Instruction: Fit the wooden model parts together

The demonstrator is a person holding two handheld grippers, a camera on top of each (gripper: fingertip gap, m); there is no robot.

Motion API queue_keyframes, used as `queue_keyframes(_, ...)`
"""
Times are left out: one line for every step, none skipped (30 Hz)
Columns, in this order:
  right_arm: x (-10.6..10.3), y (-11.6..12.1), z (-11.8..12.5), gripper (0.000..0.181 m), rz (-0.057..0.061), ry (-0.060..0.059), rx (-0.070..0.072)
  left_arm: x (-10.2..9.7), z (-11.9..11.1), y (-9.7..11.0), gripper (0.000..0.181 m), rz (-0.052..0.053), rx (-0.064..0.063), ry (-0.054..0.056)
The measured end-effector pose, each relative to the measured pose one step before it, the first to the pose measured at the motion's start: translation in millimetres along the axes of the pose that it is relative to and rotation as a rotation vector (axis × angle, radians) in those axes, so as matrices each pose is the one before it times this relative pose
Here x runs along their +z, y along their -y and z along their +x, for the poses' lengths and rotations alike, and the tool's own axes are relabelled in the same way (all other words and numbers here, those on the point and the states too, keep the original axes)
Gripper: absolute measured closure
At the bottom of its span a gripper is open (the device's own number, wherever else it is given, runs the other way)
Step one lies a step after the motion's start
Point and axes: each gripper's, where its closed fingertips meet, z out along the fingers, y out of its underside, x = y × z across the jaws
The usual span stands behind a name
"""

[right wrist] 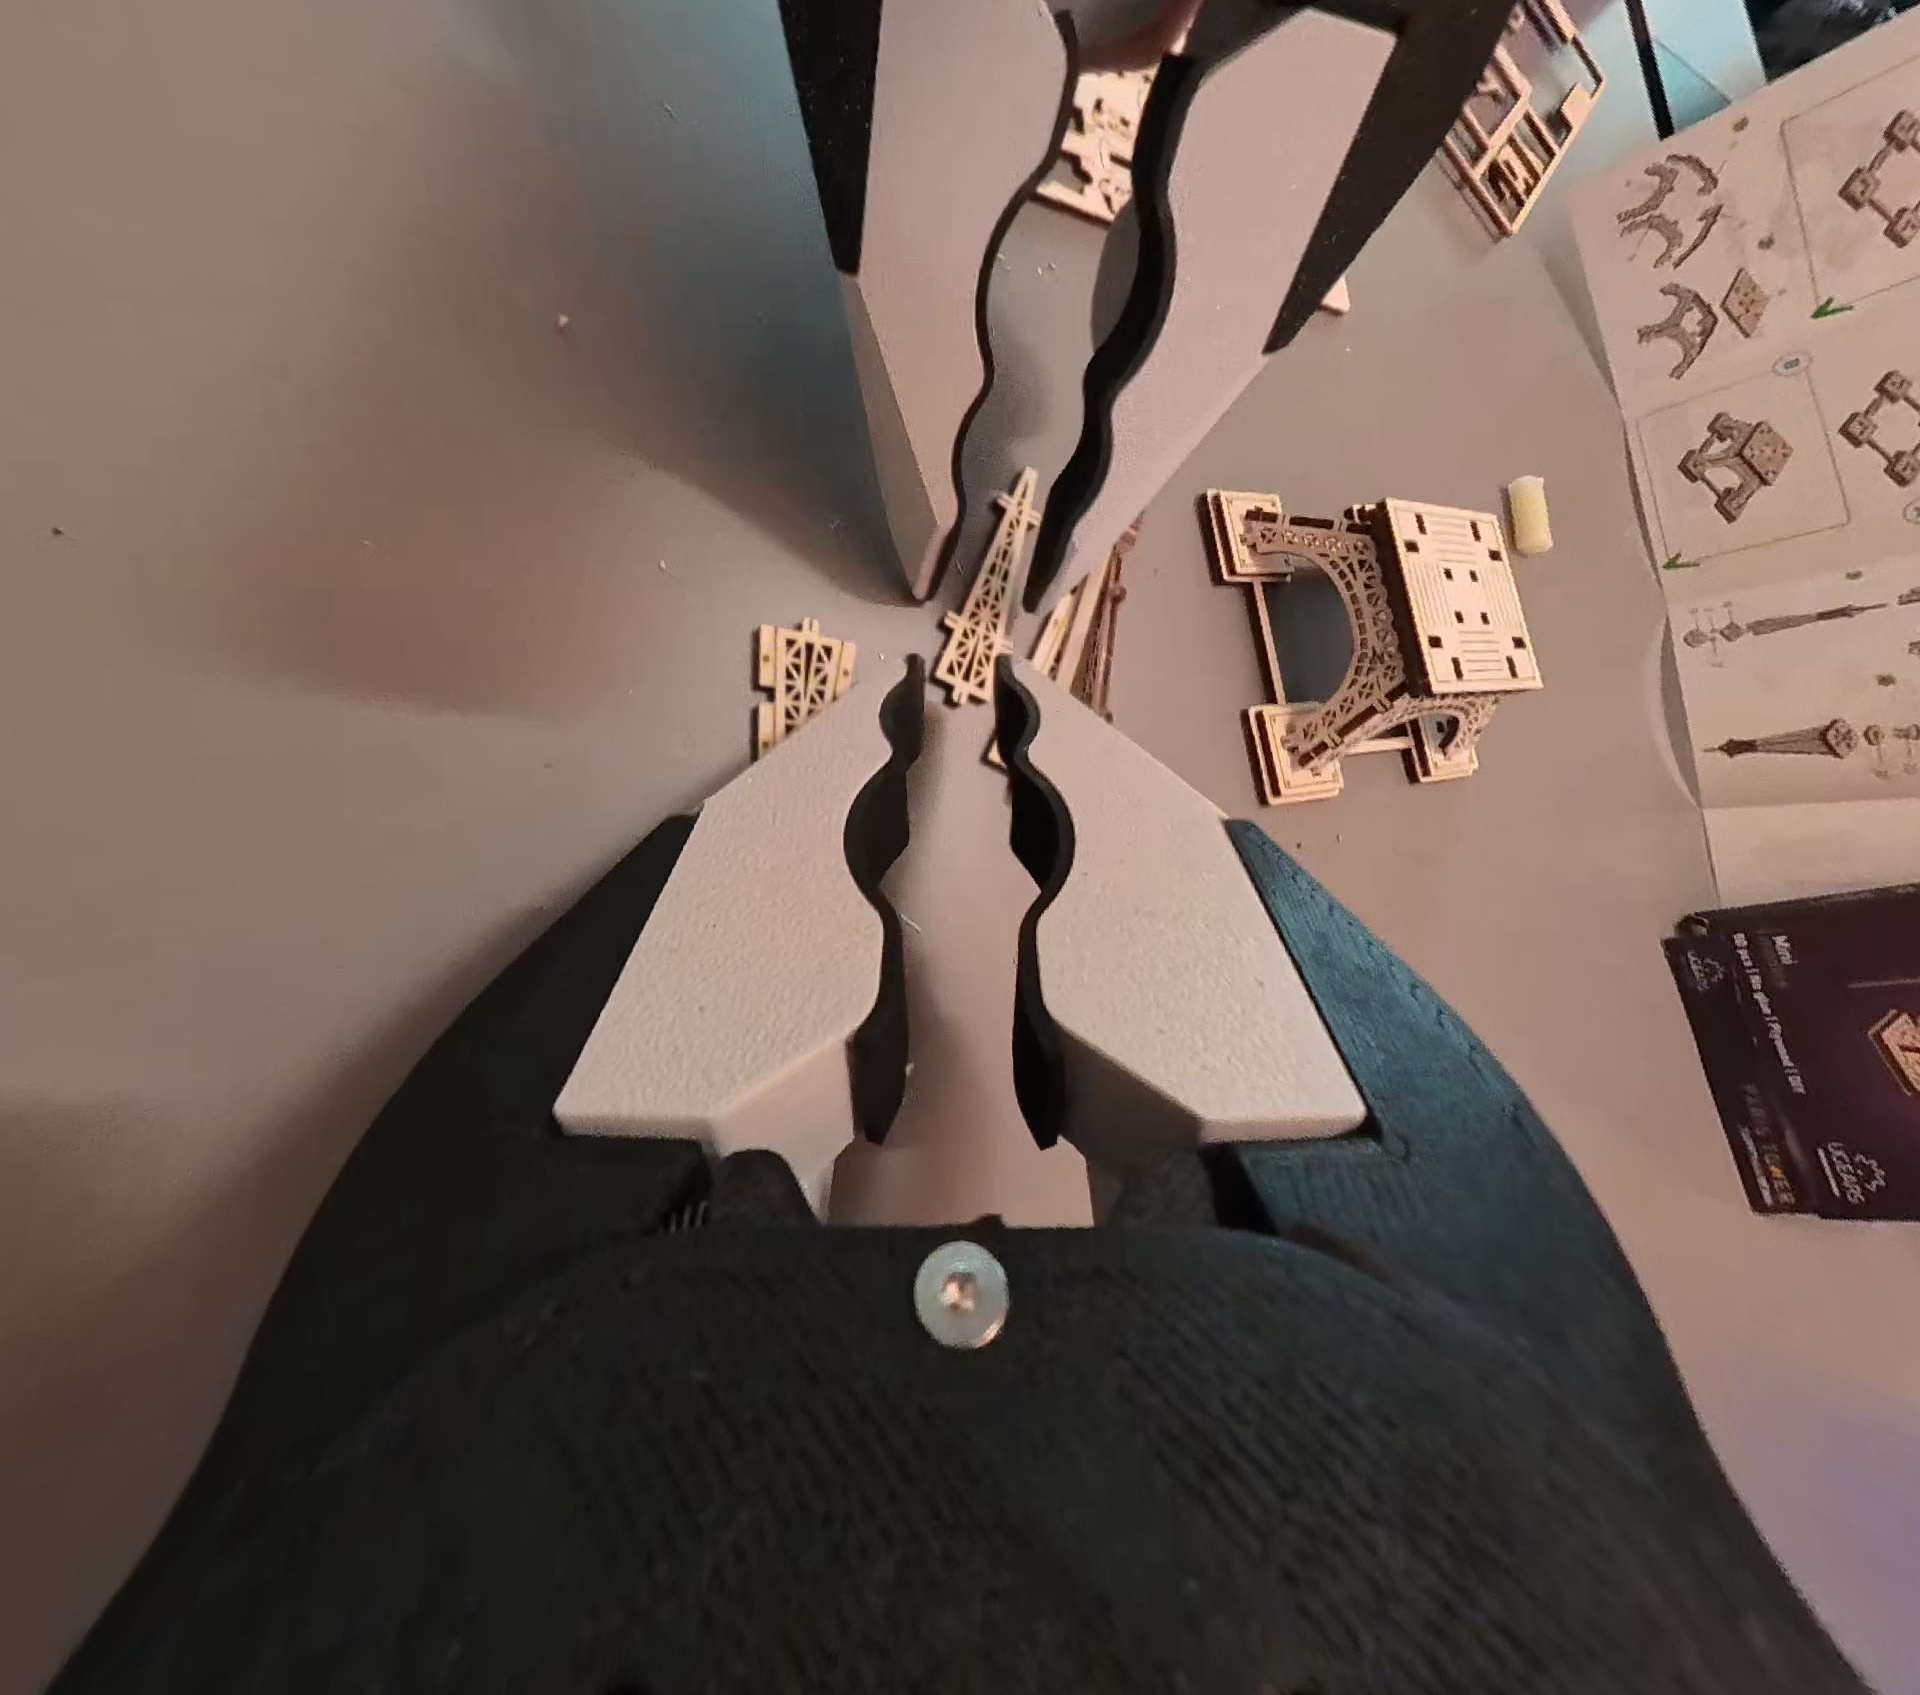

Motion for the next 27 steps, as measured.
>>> queue_keyframes(-2.52, -1.06, 1.02, 0.169, -0.0016, -0.0011, 0.0095, 1.63, 1.54, 1.37, 0.168, 0.0203, -0.0483, -0.0263)
queue_keyframes(-2.85, 0.05, 0.84, 0.169, 0.0057, 0.0018, 0.0178, 0.85, 0.61, 1.29, 0.170, 0.0190, -0.0574, -0.0242)
queue_keyframes(-2.86, 1.69, 1.07, 0.169, 0.0151, 0.0007, 0.0179, -0.11, -0.33, 0.51, 0.171, 0.0121, -0.0461, -0.0173)
queue_keyframes(-2.32, 2.55, 0.97, 0.169, 0.0219, -0.0003, 0.0137, -0.36, -0.42, 0.04, 0.175, 0.0086, -0.0337, -0.0121)
queue_keyframes(-1.38, 2.26, 0.10, 0.170, 0.0196, 0.0051, 0.0119, -0.31, 0.27, 0.09, 0.175, 0.0054, -0.0219, -0.0099)
queue_keyframes(-0.27, 1.32, 0.49, 0.170, 0.0137, 0.0010, 0.0073, -0.46, 1.76, -0.36, 0.181, 0.0010, -0.0062, -0.0138)
queue_keyframes(0.71, 0.19, 1.59, 0.170, 0.0065, -0.0106, -0.0023, -0.33, 0.45, -0.43, 0.181, -0.0006, 0.0031, -0.0008)
queue_keyframes(1.21, -0.67, 0.38, 0.169, -0.0023, -0.0074, -0.0120, -0.47, 0.21, -0.29, 0.181, -0.0009, 0.0096, 0.0036)
queue_keyframes(1.77, -1.03, -2.38, 0.166, -0.0072, 0.0066, -0.0194, -0.56, -0.51, -0.11, 0.181, 0.0011, 0.0093, 0.0086)
queue_keyframes(1.83, -1.13, -0.97, 0.164, -0.0100, -0.0029, -0.0207, -0.54, -0.30, -0.30, 0.181, 0.0000, 0.0051, 0.0054)
queue_keyframes(1.57, -1.89, 1.75, 0.162, -0.0150, -0.0186, -0.0179, -1.06, 0.20, -0.42, 0.181, -0.0021, 0.0041, 0.0025)
queue_keyframes(1.03, -2.92, 0.36, 0.162, -0.0205, -0.0057, -0.0130, -1.91, -0.48, 0.65, 0.181, 0.0033, 0.0111, 0.0100)
queue_keyframes(0.54, -2.25, -1.39, 0.162, -0.0152, 0.0086, -0.0082, -2.46, -0.77, 2.16, 0.181, 0.0120, 0.0154, 0.0144)
queue_keyframes(-0.11, -0.21, -0.10, 0.163, -0.0001, 0.0006, -0.0041, -2.74, 0.10, 2.92, 0.178, 0.0157, 0.0148, 0.0083)
queue_keyframes(-0.70, 1.21, -0.03, 0.163, 0.0091, 0.0009, 0.0028, -2.08, 0.13, 2.27, 0.173, 0.0092, 0.0138, 0.0066)
queue_keyframes(-0.88, 1.62, -0.93, 0.164, 0.0103, 0.0098, 0.0077, -0.66, -0.63, -0.82, 0.168, -0.0125, 0.0116, 0.0069)
queue_keyframes(-0.95, 1.76, 0.17, 0.165, 0.0102, 0.0030, 0.0077, 0.89, -1.62, -3.59, 0.163, -0.0316, 0.0057, 0.0081)
queue_keyframes(-0.64, 1.47, 0.84, 0.165, 0.0079, -0.0014, 0.0058, 1.78, -2.84, -4.07, 0.159, -0.0340, 0.0029, 0.0121)
queue_keyframes(-0.31, 0.81, -0.35, 0.165, 0.0025, 0.0058, 0.0035, 2.17, -0.69, -3.22, 0.159, -0.0236, 0.0017, -0.0035)
queue_keyframes(-0.05, -0.02, -1.43, 0.165, -0.0021, 0.0107, 0.0018, 2.30, 2.18, -2.07, 0.159, -0.0131, -0.0048, -0.0239)
queue_keyframes(0.12, -0.06, -1.28, 0.165, -0.0025, 0.0072, -0.0004, 1.81, 1.93, -0.28, 0.162, 0.0006, -0.0169, -0.0257)
queue_keyframes(0.06, 0.12, -1.06, 0.165, -0.0004, 0.0039, -0.0017, 1.28, 0.89, 0.15, 0.165, 0.0036, -0.0257, -0.0211)
queue_keyframes(-0.12, -0.23, -1.05, 0.165, -0.0013, 0.0041, 0.0003, 0.76, 1.10, 0.43, 0.171, 0.0065, -0.0302, -0.0231)
queue_keyframes(-0.31, -0.37, -0.17, 0.165, -0.0012, 0.0005, 0.0017, 0.49, 0.66, 0.50, 0.173, 0.0077, -0.0302, -0.0186)
queue_keyframes(-0.60, -0.03, 1.33, 0.165, 0.0024, -0.0078, -0.0001, 0.13, -0.18, 0.41, 0.173, 0.0061, -0.0247, -0.0099)
queue_keyframes(-0.58, 0.28, 2.16, 0.165, 0.0061, -0.0129, -0.0016, -0.06, -0.05, 0.12, 0.174, 0.0047, -0.0173, -0.0067)
queue_keyframes(-0.46, 0.28, 1.30, 0.165, 0.0061, -0.0067, -0.0025, -0.21, 0.77, -0.14, 0.174, 0.0046, -0.0083, -0.0090)
